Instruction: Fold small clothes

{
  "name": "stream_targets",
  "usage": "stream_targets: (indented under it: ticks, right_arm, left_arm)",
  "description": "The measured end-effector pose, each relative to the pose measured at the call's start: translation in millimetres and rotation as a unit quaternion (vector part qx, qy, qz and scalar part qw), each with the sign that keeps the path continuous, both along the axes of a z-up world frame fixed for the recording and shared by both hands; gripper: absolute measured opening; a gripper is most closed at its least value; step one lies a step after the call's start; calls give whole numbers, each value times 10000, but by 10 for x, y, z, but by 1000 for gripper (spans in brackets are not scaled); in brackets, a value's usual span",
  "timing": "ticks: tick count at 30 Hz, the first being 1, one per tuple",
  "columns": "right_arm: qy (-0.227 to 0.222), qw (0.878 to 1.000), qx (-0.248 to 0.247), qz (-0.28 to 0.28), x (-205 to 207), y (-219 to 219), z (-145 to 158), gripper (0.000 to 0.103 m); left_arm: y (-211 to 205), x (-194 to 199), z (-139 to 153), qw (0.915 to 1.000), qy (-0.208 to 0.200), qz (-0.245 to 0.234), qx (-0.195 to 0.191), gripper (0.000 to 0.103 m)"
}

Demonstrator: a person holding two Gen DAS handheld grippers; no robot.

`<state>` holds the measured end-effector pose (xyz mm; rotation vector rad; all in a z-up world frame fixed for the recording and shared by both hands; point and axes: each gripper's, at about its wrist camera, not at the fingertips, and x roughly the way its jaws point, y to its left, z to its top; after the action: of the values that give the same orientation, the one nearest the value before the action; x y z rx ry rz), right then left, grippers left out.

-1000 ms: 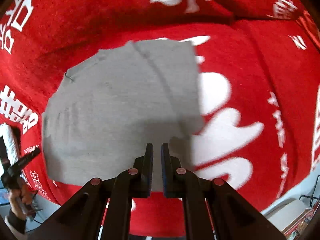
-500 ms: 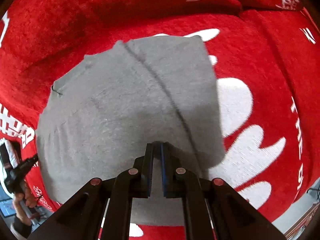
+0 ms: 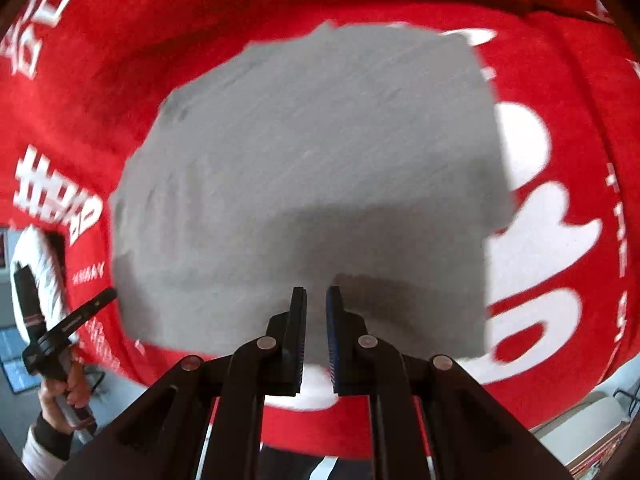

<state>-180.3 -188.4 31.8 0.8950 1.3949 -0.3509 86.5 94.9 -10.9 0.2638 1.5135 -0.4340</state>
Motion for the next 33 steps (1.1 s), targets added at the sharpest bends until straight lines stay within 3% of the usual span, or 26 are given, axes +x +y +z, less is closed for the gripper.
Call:
stream_targets:
  ticks: [4,5,6,8,9,17,24,33]
  right_arm:
    - [-34,9992,331,214,126,282,-83,22]
    - [-37,9988,407,273,154,364,-104,34]
    - [-34,9986,433,302,199,434,-117,49]
    - [-62,9980,500,386,274,575,-147,58]
    - [-73,9975,548,437,311,640,-169,58]
    - [-99,9946,965,368,400,946,-270,64]
    - [-345,9884,1476,-125,417,1174,-414,65]
    - [-578,9734,2024,-901,338,1291,-587,65]
  left_arm:
    - [20,-214,1,9998,76,-175,108,8]
    - [33,-287,-7,9997,86,-185,137,10]
    - [41,-348,-18,9994,99,-206,250,46]
    - [49,-461,-6,9987,45,-169,484,101]
    - [68,-504,24,9985,-137,-159,510,102]
    - [106,-620,23,9969,-199,-78,763,102]
    - [246,-502,-80,9971,-90,205,734,102]
    - [317,-409,-200,9982,113,121,575,102]
